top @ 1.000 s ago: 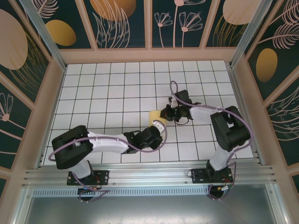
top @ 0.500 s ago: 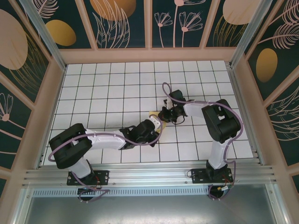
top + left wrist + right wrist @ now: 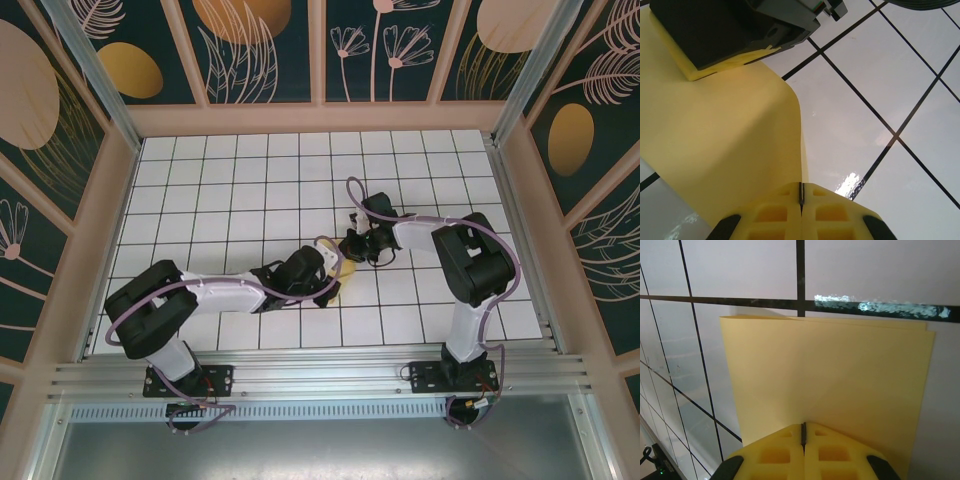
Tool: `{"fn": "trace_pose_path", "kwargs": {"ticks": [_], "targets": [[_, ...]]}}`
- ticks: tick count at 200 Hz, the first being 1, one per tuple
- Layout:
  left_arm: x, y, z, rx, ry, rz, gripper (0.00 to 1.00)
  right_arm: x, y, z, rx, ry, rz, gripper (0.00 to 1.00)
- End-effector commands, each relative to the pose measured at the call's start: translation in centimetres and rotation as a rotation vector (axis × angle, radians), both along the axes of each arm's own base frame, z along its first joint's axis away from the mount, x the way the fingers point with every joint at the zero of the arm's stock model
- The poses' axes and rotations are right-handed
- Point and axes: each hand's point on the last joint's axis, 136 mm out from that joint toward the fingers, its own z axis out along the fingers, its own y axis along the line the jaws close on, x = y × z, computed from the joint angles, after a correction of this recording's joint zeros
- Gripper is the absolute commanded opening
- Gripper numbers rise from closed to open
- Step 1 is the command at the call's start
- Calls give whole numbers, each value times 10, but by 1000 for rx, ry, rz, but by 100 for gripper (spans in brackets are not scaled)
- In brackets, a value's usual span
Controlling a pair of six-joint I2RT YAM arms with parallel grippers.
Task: Fold a paper plane with a square sheet of paper (pick it up from the middle)
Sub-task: Third fold the triangle at the center of the table.
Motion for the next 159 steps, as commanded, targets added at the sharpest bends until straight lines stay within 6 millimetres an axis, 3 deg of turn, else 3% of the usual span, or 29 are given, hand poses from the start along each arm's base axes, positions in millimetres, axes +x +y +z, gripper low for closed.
{"fn": "trace_pose_path", "kwargs": {"ticks": [1,159], "targets": [[5,-4,2,-30,9,-23,0,-13,-3,-15,-54,42,24,4],[26,11,-9,-6,51,-28,3,-17,-4,-20,-51,59,14,5]]}}
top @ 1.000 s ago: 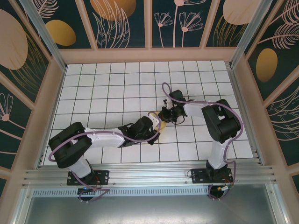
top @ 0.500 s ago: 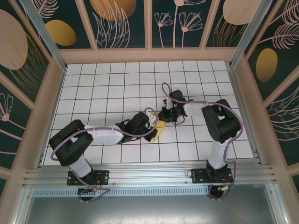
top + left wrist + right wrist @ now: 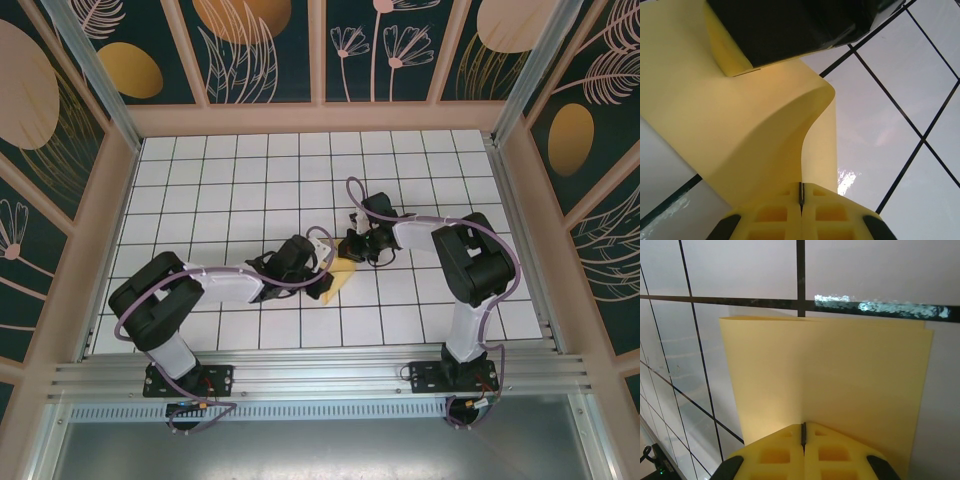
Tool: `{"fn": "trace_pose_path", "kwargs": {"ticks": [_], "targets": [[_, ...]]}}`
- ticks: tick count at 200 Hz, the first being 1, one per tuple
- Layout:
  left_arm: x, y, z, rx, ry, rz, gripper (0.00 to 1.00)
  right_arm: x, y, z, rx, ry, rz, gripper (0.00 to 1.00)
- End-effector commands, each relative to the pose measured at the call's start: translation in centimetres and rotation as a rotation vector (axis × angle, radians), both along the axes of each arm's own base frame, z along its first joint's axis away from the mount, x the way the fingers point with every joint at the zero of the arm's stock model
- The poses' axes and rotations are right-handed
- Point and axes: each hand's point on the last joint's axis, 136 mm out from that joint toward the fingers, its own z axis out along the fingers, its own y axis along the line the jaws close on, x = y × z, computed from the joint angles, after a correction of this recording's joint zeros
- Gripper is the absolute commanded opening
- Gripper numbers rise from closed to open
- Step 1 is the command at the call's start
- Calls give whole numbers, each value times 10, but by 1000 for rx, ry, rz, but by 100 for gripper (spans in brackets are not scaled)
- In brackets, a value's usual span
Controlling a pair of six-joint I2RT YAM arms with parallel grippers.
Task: Fold a paper plane with a square sheet of paper (pick it up from the middle)
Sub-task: Third fold the triangle at the center of the table.
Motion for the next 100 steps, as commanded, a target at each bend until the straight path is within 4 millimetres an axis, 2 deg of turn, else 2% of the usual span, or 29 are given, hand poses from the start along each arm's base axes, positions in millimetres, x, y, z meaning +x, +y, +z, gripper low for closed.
{"fn": "trace_pose_path", "kwargs": {"ticks": [1,40,84,87,100], "targets": [[5,-5,3,1,-12,-32,3,-16,-4,-20,-51,58,13,5],[11,4,-3,18,-6,-16,4,-16,-5,-20,-51,61,10,5],[11,-1,-1,-3,0,-28,5,-17,-4,-20,-51,63,11,5],[9,0,-11,13,21,-30,6,-16,-4,-19,-52,61,9,5],[8,-1,-13,9,34,-35,6,-17,-5,-20,-53,64,9,5]]}}
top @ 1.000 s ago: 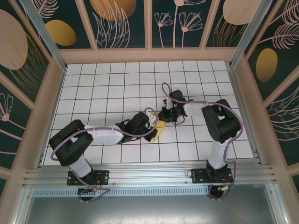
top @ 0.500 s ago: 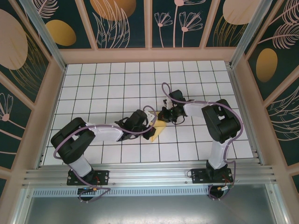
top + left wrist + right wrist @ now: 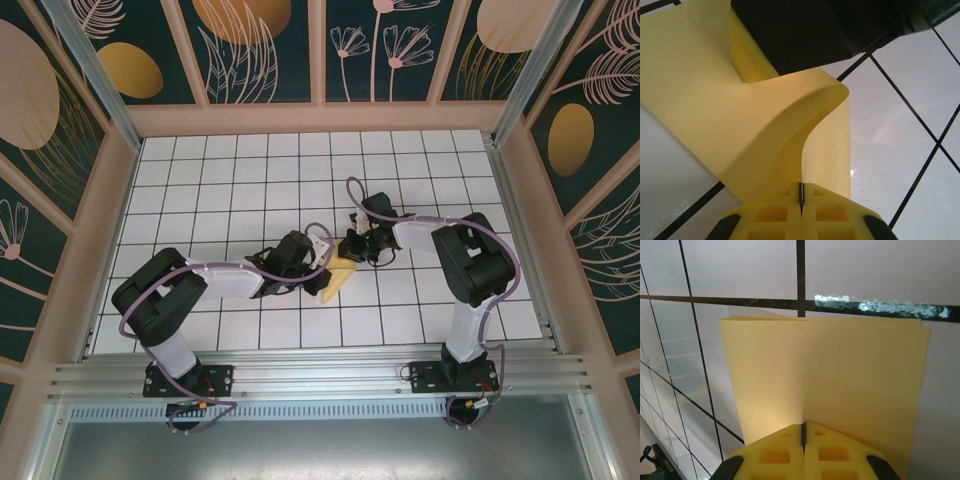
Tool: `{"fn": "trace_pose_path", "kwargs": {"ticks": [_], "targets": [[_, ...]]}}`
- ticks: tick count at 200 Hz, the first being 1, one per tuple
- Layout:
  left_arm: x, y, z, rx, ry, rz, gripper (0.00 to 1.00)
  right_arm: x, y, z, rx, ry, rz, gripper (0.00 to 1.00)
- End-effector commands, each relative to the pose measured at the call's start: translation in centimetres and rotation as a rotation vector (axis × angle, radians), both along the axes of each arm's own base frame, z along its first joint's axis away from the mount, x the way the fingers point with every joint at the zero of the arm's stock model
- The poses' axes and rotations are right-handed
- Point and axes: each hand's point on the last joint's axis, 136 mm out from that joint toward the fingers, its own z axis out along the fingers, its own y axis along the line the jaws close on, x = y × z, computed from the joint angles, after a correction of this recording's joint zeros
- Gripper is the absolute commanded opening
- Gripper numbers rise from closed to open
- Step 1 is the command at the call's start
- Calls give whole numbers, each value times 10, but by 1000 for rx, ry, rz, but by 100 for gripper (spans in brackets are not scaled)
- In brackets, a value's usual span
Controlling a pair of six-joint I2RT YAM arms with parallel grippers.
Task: Fold a paper plane with a square sheet of paper (pick it up from the middle)
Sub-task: Third fold the triangle at the center of the table.
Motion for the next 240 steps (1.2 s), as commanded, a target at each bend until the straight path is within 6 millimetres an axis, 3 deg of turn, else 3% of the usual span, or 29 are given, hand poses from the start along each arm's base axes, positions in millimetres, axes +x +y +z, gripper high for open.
{"fn": "trace_pose_path", "kwargs": {"ticks": [1,124,128,136,240], "targets": [[-1,-5,-6,-3,24,-30,6,-17,-5,-20,-53,63,9,5],[-4,7,-13,-1,33,33,9,-17,-5,-21,-53,63,5,5],[-3,6,-2,-23,13,33,9,-17,-5,-21,-53,63,6,6],[-2,5,0,-29,7,33,9,-18,-5,-22,-53,65,5,6],[6,5,-1,19,-24,24,10,-19,-3,-23,-52,70,8,6]]}}
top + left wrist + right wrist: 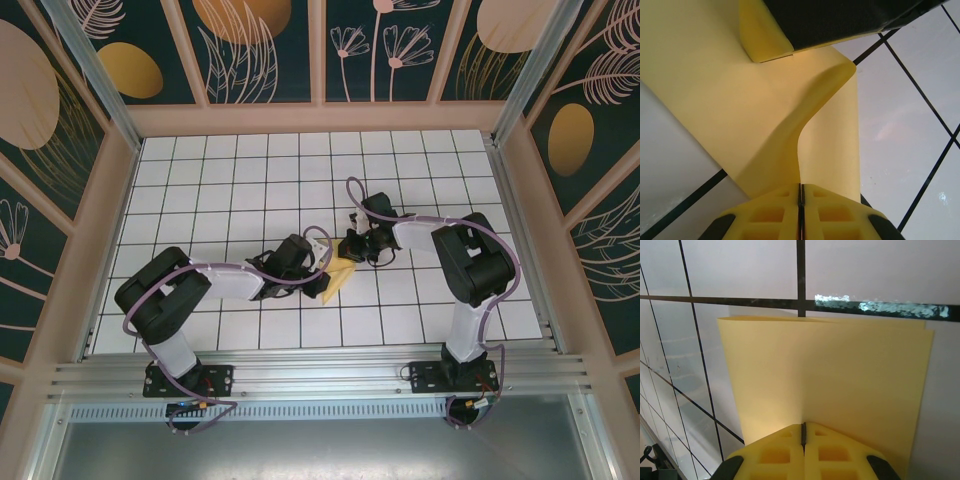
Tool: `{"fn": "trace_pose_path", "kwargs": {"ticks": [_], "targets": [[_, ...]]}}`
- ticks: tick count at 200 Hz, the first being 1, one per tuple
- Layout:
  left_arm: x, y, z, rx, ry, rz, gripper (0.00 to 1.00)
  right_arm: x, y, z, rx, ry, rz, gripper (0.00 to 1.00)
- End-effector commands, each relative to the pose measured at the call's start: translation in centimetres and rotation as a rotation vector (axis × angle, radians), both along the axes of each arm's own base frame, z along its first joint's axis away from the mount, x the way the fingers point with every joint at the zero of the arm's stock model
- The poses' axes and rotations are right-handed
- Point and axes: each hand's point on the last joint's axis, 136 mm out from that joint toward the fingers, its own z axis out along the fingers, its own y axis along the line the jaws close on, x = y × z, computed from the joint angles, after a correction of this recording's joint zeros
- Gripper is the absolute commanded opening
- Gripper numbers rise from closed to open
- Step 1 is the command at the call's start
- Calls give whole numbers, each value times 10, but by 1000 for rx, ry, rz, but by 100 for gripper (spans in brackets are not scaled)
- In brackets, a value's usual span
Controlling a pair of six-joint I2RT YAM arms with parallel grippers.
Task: Fold a paper plane with a square sheet of paper (pick it up from the middle)
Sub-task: Third fold the triangle at the center of the table.
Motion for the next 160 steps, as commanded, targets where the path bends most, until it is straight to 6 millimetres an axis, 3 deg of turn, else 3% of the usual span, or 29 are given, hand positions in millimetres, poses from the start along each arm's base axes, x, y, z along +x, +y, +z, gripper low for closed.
{"fn": "trace_pose_path", "kwargs": {"ticks": [1,23,27,47,160], "targets": [[8,-1,8,8,-38,-1,10,-18,-4,-23,-52,70,8,6],[7,-4,10,-3,-33,-16,11,-18,-5,-24,-52,71,6,6],[4,-2,0,16,-13,-20,11,-18,-4,-24,-52,71,5,6],[3,-2,-4,21,0,-22,11,-18,-5,-24,-54,71,4,6],[4,2,-12,45,-4,-8,12,-18,-5,-23,-56,69,3,6]]}}
